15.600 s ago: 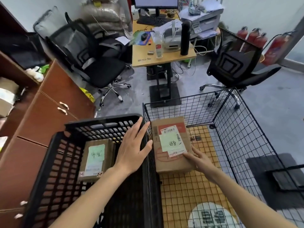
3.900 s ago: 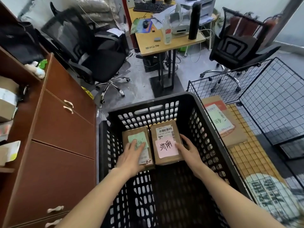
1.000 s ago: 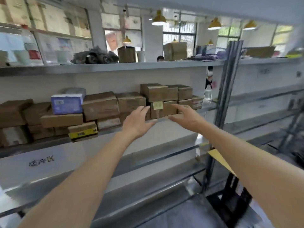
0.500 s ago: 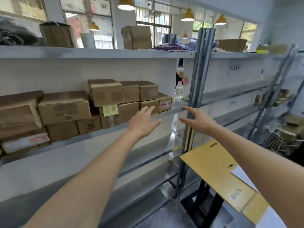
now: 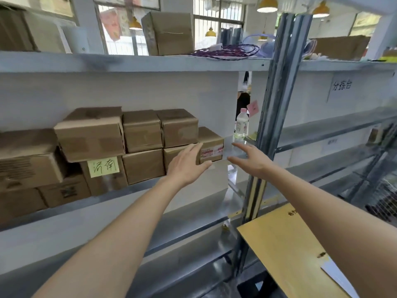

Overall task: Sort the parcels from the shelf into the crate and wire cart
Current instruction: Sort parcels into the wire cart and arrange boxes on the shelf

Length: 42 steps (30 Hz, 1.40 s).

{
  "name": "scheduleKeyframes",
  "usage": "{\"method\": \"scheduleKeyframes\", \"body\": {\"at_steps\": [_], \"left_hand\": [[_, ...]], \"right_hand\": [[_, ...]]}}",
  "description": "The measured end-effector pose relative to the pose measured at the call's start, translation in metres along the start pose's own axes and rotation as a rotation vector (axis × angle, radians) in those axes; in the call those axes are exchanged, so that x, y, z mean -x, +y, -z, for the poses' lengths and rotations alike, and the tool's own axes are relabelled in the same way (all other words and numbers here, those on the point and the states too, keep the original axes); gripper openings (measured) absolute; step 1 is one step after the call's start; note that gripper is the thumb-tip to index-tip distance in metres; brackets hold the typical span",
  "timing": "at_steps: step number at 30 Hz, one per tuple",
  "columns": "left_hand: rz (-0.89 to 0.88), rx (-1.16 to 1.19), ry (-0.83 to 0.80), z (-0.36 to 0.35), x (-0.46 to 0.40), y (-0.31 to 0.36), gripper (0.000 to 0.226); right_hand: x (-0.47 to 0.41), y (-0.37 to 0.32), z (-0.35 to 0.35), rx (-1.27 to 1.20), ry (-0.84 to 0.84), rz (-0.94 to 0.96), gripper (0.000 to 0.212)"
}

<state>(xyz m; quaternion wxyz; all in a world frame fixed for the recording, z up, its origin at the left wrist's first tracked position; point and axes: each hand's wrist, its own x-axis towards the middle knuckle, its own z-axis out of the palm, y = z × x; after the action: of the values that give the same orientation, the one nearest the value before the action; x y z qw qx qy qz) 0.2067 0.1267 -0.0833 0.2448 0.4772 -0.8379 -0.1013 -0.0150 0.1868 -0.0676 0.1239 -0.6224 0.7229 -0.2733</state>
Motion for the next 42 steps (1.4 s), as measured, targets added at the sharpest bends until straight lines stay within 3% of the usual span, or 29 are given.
{"method": "scheduleKeyframes", "body": {"at_steps": [10, 16, 27, 37, 42], "left_hand": [[0.181, -0.027, 0.106, -0.057, -0.062, 0.001, 0.069], [0.222, -0.107, 0.176, -0.077, -0.073, 0.016, 0.061], [0.254, -0.083, 0.238, -0.099, -0.095, 0.045, 0.055], [0.521, 0.295, 0.265, -0.137, -0.149, 0.071, 0.069], [0.633, 0.456, 0.317, -0.153, -0.154, 0.071, 0.064]], "right_hand": [[-0.149, 0.072, -0.026, 0.001, -0.182, 0.182, 0.078], [-0.210, 0.081, -0.057, -0.070, -0.271, 0.302, 0.078], [-0.235, 0.108, -0.062, -0.273, -0.218, 0.397, 0.075], [-0.219, 0.156, -0.023, -0.195, -0.231, 0.538, 0.072], [-0.207, 0.154, -0.016, -0.368, -0.248, 0.466, 0.057]]}}
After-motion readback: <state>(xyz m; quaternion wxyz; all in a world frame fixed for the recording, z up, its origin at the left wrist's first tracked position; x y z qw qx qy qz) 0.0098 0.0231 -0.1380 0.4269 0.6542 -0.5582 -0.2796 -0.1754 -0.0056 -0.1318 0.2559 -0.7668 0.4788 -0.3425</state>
